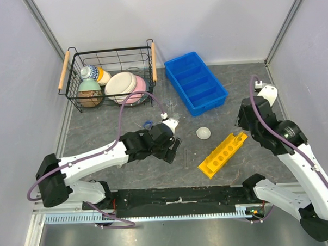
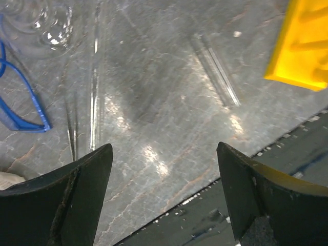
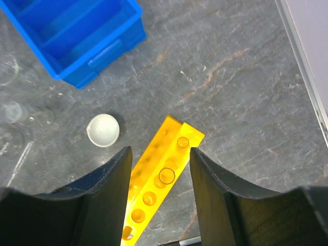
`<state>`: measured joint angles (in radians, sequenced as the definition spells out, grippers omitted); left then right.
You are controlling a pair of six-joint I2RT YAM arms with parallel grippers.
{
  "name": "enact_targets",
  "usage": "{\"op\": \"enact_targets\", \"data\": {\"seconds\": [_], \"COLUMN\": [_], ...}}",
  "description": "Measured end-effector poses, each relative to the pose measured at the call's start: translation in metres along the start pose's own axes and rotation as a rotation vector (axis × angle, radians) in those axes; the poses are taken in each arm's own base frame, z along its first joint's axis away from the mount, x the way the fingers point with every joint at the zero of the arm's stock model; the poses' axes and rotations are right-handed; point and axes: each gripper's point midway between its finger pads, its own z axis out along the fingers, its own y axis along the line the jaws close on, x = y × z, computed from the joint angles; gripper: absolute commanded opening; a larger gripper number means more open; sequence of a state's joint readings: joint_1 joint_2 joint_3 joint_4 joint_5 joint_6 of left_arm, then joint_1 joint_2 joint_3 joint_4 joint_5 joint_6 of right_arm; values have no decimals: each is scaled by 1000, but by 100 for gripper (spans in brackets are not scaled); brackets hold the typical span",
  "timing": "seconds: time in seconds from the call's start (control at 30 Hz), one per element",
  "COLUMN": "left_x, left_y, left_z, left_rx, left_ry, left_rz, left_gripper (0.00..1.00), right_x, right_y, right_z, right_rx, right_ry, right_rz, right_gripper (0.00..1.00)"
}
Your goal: Organize the chemistry lab equipment
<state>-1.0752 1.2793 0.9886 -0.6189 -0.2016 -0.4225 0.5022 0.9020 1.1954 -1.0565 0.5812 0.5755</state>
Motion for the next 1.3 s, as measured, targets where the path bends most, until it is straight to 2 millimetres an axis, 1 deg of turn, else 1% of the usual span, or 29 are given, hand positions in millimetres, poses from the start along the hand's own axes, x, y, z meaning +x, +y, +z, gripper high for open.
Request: {"op": "enact_targets", "data": {"seconds": [0.13,0.23,0.33,0.47,0.67,0.8,0.93,1.03,1.13,1.3], "left_x": [12,23,28,32,27,23,33,36,36,34], "left_y": [17,26,31,44,63,66,62,60,59,56], "left_z": [23,38,47,58,72,83,97,104,108,110], "left_rx": [-97,-146,-154,-150,-133,-114,-94,-82,-79,-59], "left_ry": [70,118,127,134,118,109,149,165,165,159], "left_rz": [6,15,5,-32,-85,-86,-73,-70,-66,-65], "left_gripper": [88,88,88,88,87,86,86,86,85,85], "right_x": [-22,-33,-38,-38,-38,-39,-40,-40,-40,-38], "right_y": [2,6,8,9,8,7,5,5,5,5], "right_z": [-18,-30,-36,-42,-47,-50,-53,-53,-53,-52], "right_rx": [-52,-96,-126,-157,-182,-190,-194,-195,-195,-192], "right_ry": [-52,-78,-90,-93,-101,-110,-119,-121,-121,-116], "right_rz": [18,24,25,15,1,1,3,3,0,-3], "right_gripper": [56,55,55,55,55,55,55,55,54,54]}}
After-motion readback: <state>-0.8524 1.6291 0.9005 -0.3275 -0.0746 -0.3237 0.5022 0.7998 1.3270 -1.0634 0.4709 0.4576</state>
